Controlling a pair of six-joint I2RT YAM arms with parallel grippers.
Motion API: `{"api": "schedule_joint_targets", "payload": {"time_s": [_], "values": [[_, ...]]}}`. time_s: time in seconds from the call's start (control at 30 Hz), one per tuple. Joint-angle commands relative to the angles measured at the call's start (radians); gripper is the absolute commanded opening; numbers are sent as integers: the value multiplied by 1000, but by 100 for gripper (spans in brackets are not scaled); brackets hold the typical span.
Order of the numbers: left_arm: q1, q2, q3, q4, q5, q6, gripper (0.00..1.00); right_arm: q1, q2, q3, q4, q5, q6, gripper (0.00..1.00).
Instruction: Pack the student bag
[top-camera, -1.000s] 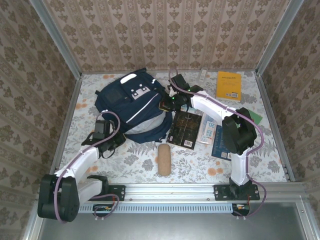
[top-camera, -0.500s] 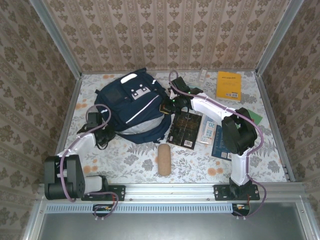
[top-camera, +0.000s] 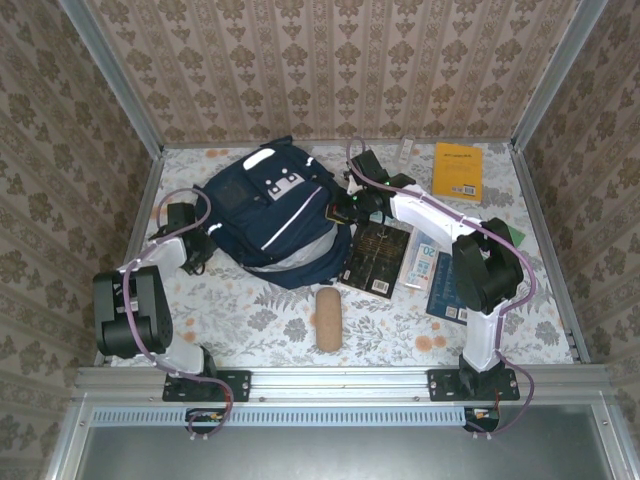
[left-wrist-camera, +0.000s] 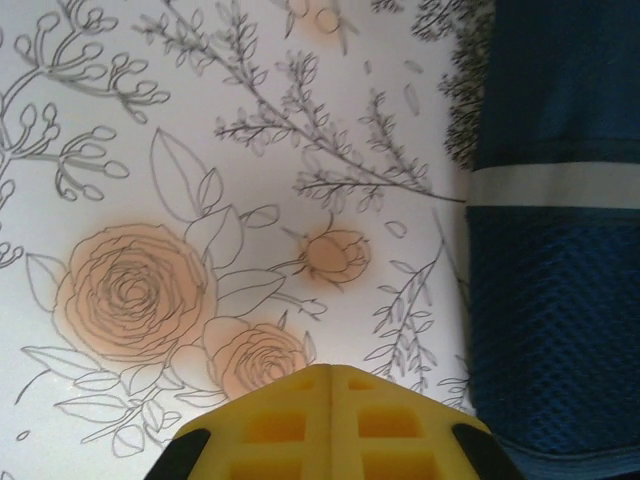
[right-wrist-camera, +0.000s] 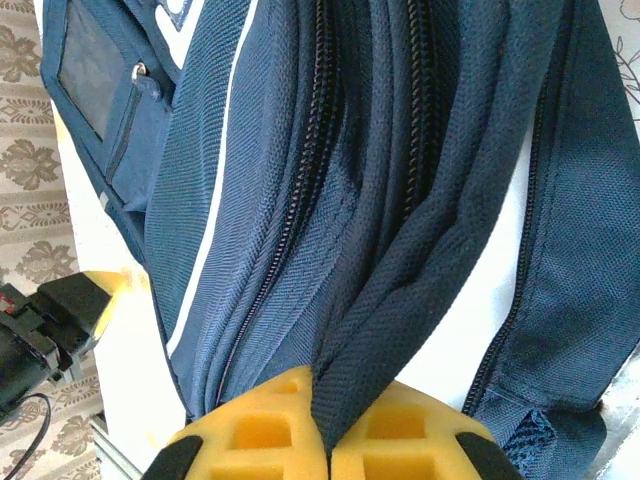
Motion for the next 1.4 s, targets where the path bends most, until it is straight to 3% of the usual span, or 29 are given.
{"api": "schedule_joint_targets", "payload": {"time_s": [0.0, 0.23, 0.43, 0.67, 0.8, 0.97, 1.07, 1.13, 1.17, 1.2, 1.3, 1.37], "values": [[-33, -46, 3, -7, 40, 32, 3, 0, -42, -6, 35, -37, -4, 0], [-181, -206, -22, -48, 52, 124, 24, 5, -37, 7, 58, -67, 8, 0], [-375, -283, 7, -25, 146, 252, 56, 7, -26, 16, 78, -87, 38, 0], [-629, -241, 98, -48, 149, 374, 60, 10, -16, 21, 120, -119, 79, 0], [-707, -161, 171, -74, 115, 422, 65, 10, -16, 19, 139, -134, 96, 0], [-773, -46, 266, -123, -21, 471, 70, 10, -27, 16, 150, -143, 107, 0], [-774, -1, 294, -130, -105, 468, 62, 11, -39, 2, 166, -151, 118, 0], [-769, 8, 306, -135, -146, 465, 35, 10, -47, -6, 172, -154, 119, 0], [-766, 3, 310, -137, -162, 461, 17, 10, -50, -9, 173, -154, 117, 0], [-759, -7, 313, -140, -177, 457, 2, 10, -55, -15, 174, -152, 116, 6], [-717, -46, 333, -157, -180, 434, 0, 10, -72, -40, 177, -135, 112, 35], [-665, -75, 366, -192, -154, 407, 0, 10, -89, -66, 190, -123, 111, 43]]}}
